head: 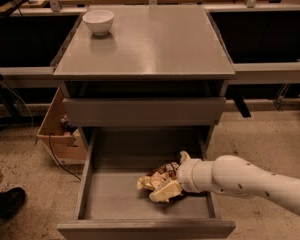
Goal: Place brown chip bag into middle drawer
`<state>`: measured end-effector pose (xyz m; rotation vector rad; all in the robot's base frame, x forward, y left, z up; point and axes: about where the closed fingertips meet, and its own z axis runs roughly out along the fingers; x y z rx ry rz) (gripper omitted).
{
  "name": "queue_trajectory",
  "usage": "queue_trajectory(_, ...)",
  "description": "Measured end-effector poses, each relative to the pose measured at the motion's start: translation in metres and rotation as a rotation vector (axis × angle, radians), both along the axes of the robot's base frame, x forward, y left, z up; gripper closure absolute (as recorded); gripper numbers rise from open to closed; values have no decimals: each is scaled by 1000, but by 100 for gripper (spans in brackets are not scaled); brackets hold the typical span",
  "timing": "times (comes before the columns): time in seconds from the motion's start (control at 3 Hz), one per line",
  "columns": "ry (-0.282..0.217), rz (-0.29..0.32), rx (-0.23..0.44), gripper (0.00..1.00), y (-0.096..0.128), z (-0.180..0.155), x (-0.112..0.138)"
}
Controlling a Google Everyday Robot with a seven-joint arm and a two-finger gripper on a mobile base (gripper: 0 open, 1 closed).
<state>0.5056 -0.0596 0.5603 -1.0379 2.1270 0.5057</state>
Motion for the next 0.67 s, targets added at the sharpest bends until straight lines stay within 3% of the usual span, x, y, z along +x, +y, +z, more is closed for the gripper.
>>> queue_trajectory(0.33,-33,56,5,0,-26,61,-25)
queue_trajectory(0.67,22,100,10,0,-25,55,-46)
